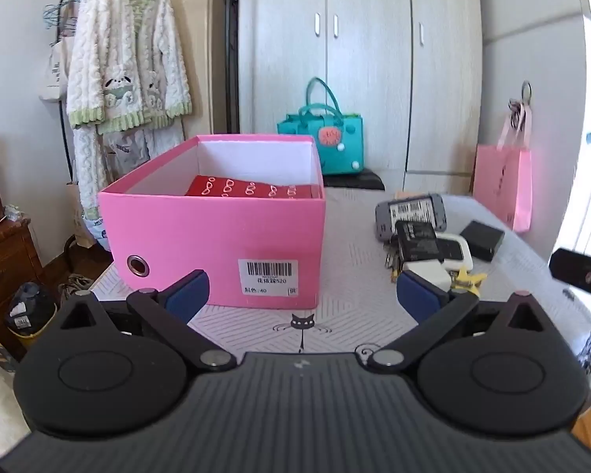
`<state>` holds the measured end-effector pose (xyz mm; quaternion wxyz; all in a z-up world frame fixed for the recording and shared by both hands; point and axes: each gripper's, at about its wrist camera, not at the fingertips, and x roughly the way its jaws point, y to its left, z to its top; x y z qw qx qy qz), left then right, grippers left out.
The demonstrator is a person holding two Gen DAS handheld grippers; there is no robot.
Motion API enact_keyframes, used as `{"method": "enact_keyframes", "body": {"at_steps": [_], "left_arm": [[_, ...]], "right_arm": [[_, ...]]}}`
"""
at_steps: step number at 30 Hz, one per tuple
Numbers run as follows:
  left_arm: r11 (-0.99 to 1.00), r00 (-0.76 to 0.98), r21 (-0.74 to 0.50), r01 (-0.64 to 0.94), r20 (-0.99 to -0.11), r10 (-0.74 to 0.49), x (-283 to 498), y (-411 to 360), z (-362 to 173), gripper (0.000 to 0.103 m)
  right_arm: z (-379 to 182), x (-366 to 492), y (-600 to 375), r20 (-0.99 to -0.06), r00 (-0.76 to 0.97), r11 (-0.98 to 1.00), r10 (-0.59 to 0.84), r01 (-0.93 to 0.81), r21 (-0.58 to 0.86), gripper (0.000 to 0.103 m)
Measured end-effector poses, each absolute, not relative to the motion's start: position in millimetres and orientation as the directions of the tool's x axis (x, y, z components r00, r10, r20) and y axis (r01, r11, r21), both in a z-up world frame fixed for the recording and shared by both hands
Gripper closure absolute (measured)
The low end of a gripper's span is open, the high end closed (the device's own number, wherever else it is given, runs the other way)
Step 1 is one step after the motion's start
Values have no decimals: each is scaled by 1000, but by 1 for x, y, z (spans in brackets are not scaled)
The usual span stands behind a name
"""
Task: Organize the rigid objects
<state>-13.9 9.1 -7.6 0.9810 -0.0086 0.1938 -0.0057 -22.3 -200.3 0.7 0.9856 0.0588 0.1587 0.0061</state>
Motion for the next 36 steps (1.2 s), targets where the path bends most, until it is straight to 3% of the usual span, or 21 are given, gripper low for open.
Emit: {"method": "enact_keyframes", "body": {"at_steps": [36], "left_arm": [[999,903,46,22,-430,0,-11,5,-15,0]], "right_arm": [[-18,-17,-195,-337,941,998,20,1,62,0]]}}
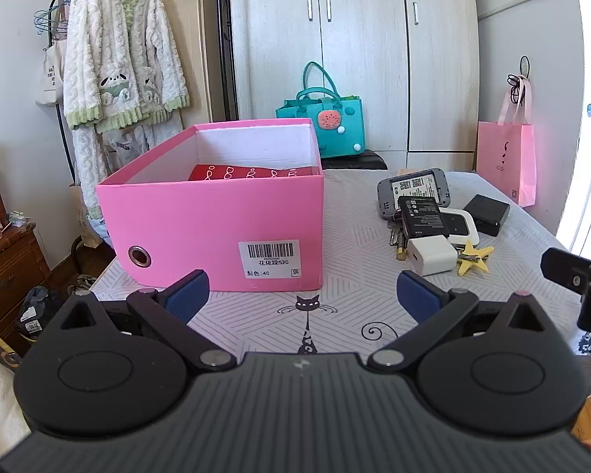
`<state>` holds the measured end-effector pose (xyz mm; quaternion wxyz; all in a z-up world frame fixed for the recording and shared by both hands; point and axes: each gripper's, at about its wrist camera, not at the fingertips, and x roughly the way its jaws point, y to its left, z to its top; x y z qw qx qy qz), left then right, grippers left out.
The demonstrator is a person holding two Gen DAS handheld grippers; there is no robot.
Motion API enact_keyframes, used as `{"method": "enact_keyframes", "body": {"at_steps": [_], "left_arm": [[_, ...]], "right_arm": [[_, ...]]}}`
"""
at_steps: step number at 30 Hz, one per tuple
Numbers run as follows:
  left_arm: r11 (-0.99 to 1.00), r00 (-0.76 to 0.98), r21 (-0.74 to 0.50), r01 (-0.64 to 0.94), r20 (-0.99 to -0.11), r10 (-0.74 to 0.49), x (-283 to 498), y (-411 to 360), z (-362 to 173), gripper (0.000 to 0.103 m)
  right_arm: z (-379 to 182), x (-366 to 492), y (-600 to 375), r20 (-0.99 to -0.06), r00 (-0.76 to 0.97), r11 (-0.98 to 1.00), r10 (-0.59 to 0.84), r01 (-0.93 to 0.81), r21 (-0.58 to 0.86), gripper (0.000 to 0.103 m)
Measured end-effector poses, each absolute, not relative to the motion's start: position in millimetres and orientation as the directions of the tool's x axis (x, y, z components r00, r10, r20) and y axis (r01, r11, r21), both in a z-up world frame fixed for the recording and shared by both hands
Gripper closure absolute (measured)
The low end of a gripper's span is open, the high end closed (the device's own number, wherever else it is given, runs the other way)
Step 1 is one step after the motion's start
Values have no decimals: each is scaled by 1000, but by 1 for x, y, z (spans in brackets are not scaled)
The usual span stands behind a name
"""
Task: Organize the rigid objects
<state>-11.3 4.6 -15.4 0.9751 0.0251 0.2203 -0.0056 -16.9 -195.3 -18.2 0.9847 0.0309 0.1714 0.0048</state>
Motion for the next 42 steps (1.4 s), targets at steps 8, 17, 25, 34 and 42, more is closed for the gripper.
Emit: {"method": "enact_keyframes", "body": {"at_steps": [8,17,25,34,42], "left_arm": [[998,901,50,32,-435,-7,-11,3,-15,0],[998,899,49,34,-437,-9,-11,2,-15,0],[998,899,48,34,-438,-9,-10,2,-15,0],[995,891,80,62,-454,-19,-10,-1,-16,0],[995,877,65,78,-479,-37,-8,-1,-17,0]], "right_arm": [[-18,-16,-196,-338,941,998,19,2,63,0],[-21,-18,-195,-338,941,998,25,-6,56,0],[-21,-19,-194,-339,941,998,26,-8,55,0],[-17,-20,-194,-334,940,995,64,-36,90,0],[-18,-21,-194,-316,946,995,77,-52,84,0]]}}
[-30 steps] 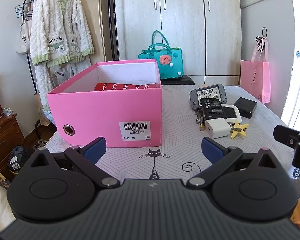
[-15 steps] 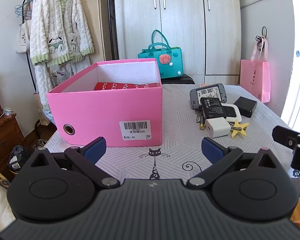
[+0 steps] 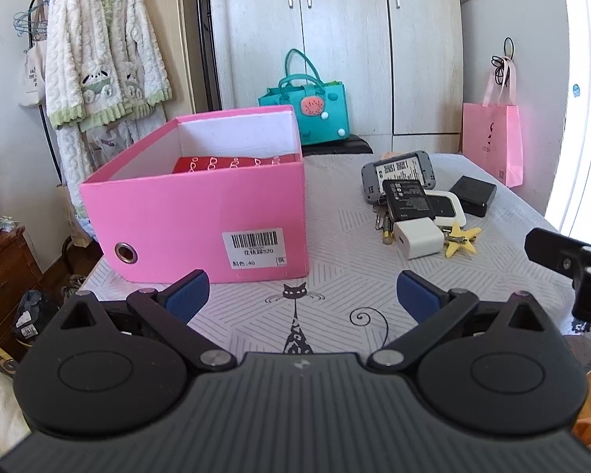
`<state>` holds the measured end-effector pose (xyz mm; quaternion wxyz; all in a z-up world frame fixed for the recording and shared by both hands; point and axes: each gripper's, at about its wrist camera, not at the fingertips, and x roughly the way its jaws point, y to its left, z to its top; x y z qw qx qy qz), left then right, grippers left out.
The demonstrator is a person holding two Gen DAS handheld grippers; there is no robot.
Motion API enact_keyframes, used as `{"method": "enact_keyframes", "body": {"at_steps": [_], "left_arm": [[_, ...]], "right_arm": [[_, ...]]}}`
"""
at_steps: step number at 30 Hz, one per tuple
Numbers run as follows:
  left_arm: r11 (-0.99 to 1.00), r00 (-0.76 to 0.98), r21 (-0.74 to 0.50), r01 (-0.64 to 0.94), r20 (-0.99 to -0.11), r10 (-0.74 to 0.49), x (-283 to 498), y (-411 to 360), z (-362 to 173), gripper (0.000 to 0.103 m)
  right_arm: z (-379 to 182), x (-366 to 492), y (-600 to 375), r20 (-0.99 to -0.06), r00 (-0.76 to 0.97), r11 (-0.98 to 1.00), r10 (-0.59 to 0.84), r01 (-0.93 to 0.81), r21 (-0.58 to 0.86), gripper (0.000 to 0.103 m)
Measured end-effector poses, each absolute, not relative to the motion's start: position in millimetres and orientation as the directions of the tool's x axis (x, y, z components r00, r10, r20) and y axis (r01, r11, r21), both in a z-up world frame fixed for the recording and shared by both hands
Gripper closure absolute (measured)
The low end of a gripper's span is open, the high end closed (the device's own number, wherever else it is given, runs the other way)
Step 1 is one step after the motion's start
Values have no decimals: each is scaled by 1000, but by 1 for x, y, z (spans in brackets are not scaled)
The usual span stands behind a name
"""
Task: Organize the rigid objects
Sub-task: 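Grasp the white charger cube with the right gripper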
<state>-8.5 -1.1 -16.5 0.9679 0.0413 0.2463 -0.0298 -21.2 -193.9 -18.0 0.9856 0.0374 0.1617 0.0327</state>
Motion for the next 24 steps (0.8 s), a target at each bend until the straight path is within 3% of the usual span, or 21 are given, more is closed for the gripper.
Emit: {"method": "enact_keyframes", "body": {"at_steps": [12,19,24], "left_arm": [[990,858,-33,134,-496,-133,12,8,-11,0],[980,849,73,184,-515,-121,38,29,30,2],[969,808,142,203,-583,-84,70,48,52,3]], "right_arm": [[-23,-5,-218,-193,947,958,256,-221,183,0],[-22,37,-215,-216,910,927,354,-311,212,0],[-32,61,-192,-306,848,900,433,-388,199,0]]}}
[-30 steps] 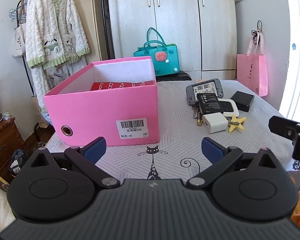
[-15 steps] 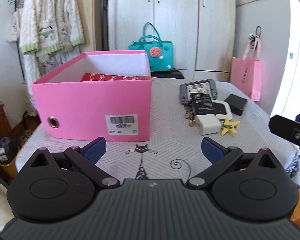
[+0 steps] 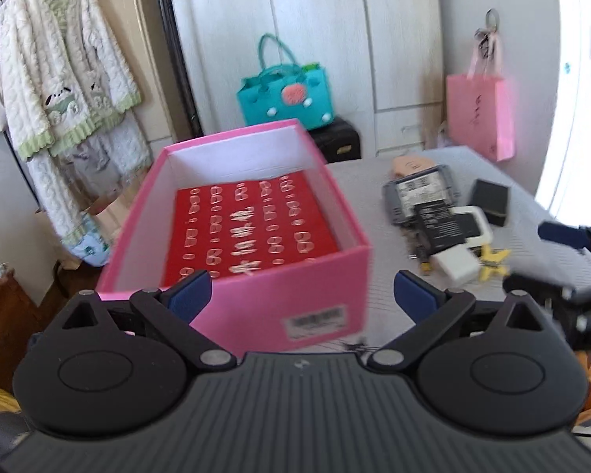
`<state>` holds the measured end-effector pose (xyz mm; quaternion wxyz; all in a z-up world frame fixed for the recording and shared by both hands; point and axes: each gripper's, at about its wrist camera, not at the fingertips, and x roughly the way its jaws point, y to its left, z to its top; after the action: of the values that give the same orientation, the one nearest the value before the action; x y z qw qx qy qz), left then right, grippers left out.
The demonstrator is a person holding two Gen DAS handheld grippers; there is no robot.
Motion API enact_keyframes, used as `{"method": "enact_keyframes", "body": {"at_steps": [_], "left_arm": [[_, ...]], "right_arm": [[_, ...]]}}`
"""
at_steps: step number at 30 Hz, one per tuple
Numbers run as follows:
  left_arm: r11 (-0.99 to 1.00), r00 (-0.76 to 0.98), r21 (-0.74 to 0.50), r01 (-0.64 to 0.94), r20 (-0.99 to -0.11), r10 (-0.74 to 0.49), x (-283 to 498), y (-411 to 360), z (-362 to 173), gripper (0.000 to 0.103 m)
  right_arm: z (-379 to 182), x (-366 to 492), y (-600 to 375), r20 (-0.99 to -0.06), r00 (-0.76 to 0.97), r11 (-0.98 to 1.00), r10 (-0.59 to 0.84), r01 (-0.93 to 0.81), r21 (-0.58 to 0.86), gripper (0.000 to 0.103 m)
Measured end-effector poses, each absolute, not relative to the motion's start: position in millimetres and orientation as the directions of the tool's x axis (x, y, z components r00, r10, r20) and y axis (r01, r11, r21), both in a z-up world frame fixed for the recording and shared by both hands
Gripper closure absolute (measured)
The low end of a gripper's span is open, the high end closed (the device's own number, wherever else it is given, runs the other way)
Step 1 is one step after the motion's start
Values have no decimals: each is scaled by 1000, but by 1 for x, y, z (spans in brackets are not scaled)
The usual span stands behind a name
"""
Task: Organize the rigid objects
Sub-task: 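Grasp the white charger cube with the right gripper, then carry the white charger into the pink box and open the right gripper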
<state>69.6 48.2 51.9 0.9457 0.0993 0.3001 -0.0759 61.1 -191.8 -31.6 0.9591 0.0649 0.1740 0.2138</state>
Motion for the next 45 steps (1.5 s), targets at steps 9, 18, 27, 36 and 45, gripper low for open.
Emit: {"method": "enact_keyframes", "body": {"at_steps": [9,18,27,36,45], "left_arm": [[954,744,198,224,-667,-36,124,86,79,3],[943,641,274,190,-762,92,216,138,79,28],[926,574,282,250,-814,93,248,162,49,55],[941,547,196,275,-837,15,249,174,29,96],[917,613,265,299,-790,29,243,168,23,96]], "right_arm": [[-54,99,-167,-461,776,903,430,-377,208,17],[-53,125,-166,-550,772,945,319,-305,120,36],[-40,141,-152,-649,715,942,260,-336,8,55],[-32,155,-151,-723,647,943,242,-331,19,51],[-26,157,-142,-762,604,909,233,-415,-50,58]]}}
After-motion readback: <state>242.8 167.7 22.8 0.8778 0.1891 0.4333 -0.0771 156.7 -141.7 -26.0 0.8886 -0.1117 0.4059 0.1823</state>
